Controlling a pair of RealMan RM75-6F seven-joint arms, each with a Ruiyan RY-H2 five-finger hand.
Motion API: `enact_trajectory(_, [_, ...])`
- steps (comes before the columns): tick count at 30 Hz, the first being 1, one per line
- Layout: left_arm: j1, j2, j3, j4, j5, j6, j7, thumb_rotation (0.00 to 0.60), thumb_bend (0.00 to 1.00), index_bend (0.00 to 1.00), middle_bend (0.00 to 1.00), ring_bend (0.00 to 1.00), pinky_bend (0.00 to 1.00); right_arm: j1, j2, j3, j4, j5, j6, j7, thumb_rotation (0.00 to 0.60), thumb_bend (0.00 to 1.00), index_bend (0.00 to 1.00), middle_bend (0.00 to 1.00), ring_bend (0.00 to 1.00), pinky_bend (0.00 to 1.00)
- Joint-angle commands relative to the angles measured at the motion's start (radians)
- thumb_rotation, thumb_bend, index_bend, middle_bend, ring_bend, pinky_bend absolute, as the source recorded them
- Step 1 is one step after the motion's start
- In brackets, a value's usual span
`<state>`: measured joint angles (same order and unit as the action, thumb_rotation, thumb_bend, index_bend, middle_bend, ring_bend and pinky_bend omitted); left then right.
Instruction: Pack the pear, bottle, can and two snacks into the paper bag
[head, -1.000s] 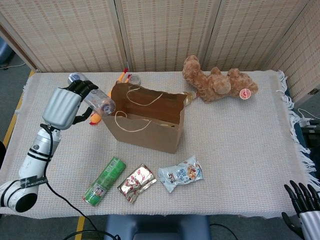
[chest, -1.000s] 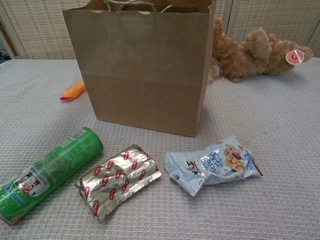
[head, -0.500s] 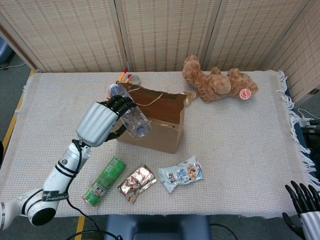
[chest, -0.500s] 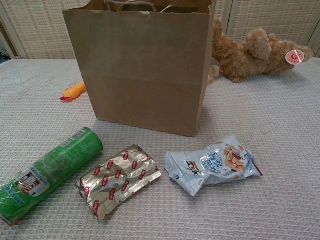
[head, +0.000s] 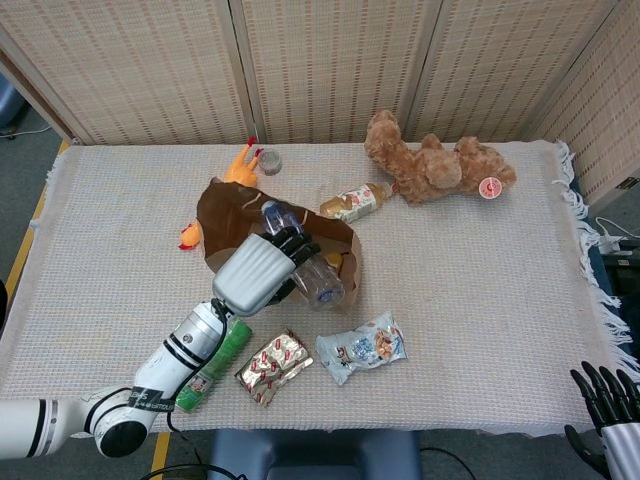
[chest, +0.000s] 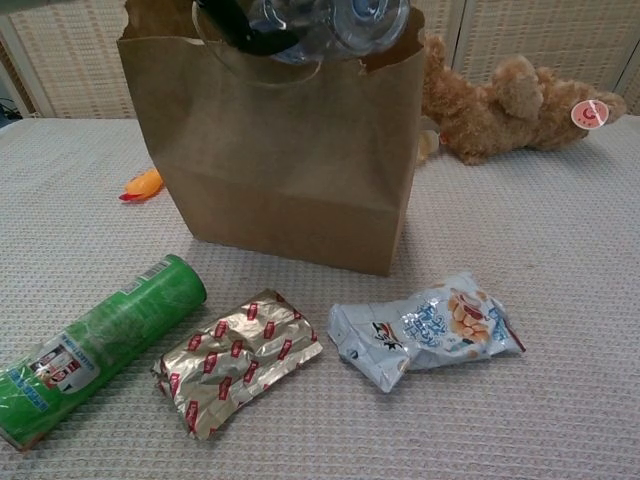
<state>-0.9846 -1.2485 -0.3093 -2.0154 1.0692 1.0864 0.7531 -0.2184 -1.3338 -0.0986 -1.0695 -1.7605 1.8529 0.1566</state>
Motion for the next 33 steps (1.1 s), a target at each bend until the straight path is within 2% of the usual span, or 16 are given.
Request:
enact_trajectory(1, [-0.022, -0.03, -0.015, 0.008, -0.019, 0.018, 0.01, 0.6, 0.46, 0.32, 0.3, 0.26, 0.43, 0.0, 0.001, 0.0, -0.001, 0.001, -0.001, 0.0, 0.6, 0.23, 0.0, 0.0, 0.0, 0.0])
enact_trajectory(7, [-0.045, -0.067, -0.031, 0.02, -0.01, 0.069, 0.036, 0.6, 0.42, 0.15, 0.13, 0.13, 0.33, 0.0, 0.001, 0.0, -0.002, 0.001, -0.001, 0.002, 0.6, 0.23, 0.0, 0.0, 0.0, 0.0])
enact_trajectory(10, [-0.052, -0.075, -0.035, 0.016, -0.02, 0.087, 0.051, 0.6, 0.4, 0.11, 0.08, 0.09, 0.29, 0.0, 0.001, 0.0, -0.001, 0.001, -0.001, 0.003, 0.6, 0.23, 0.0, 0.0, 0.0, 0.0])
enact_trajectory(24, [-0.078, -0.071, -0.029, -0.008, -0.035, 0.124, 0.115, 0.6, 0.4, 0.1, 0.05, 0.08, 0.28, -0.001, 0.0, 0.0, 0.002, 0.0, 0.001, 0.006, 0.6, 0.23, 0.0, 0.0, 0.0, 0.0])
enact_trajectory(30, [-0.032, -0.009, -0.02, -0.028, -0.033, 0.174, 0.109, 0.6, 0.4, 0.11, 0.05, 0.07, 0.27, -0.003, -0.001, -0.001, 0.005, 0.002, 0.002, 0.012, 0.6, 0.23, 0.0, 0.0, 0.0, 0.0])
enact_trajectory(33, [0.016, 0.048, -0.003, -0.049, -0.02, 0.2, 0.08, 0.6, 0.44, 0.16, 0.06, 0.07, 0.28, -0.005, -0.002, -0.001, 0.008, 0.003, 0.005, 0.014, 0.6, 0.23, 0.0, 0.0, 0.0, 0.0])
